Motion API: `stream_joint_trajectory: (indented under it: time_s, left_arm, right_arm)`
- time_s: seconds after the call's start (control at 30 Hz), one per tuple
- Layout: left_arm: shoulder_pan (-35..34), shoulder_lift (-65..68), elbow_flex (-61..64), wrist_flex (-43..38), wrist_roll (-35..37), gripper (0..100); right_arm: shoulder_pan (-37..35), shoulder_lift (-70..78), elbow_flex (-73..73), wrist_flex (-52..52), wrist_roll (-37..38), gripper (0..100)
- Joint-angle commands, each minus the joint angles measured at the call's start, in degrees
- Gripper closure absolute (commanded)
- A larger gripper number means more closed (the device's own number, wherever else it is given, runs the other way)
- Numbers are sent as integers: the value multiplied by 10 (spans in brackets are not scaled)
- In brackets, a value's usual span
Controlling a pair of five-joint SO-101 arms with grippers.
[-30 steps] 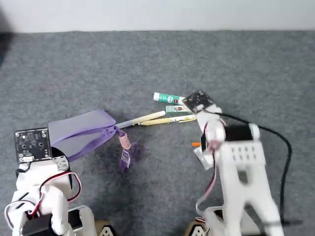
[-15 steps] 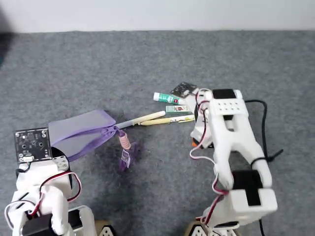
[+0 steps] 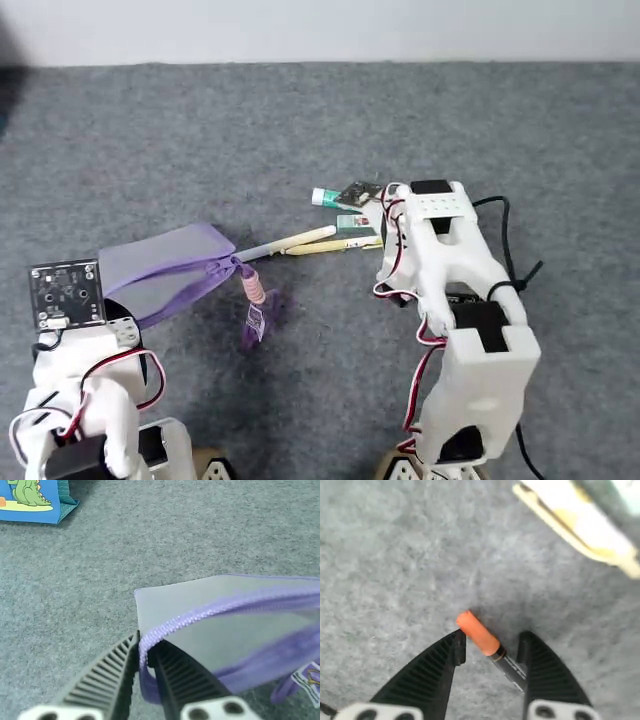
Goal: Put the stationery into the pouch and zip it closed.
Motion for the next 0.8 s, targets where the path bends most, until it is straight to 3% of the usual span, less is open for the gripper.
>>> stream_joint_trajectory:
  time_s: [0.0, 0.3, 0.77]
  left_arm:
    - [-5, 4, -7, 2, 0, 988]
    - [-5, 4, -7, 2, 0, 988]
    - [-4, 4, -7, 1, 1, 988]
  right_arm:
    - [-8, 4, -7, -19, 4, 979]
    - [-12, -102, -6, 22, -43, 991]
    - [-169, -451, -7, 247, -104, 991]
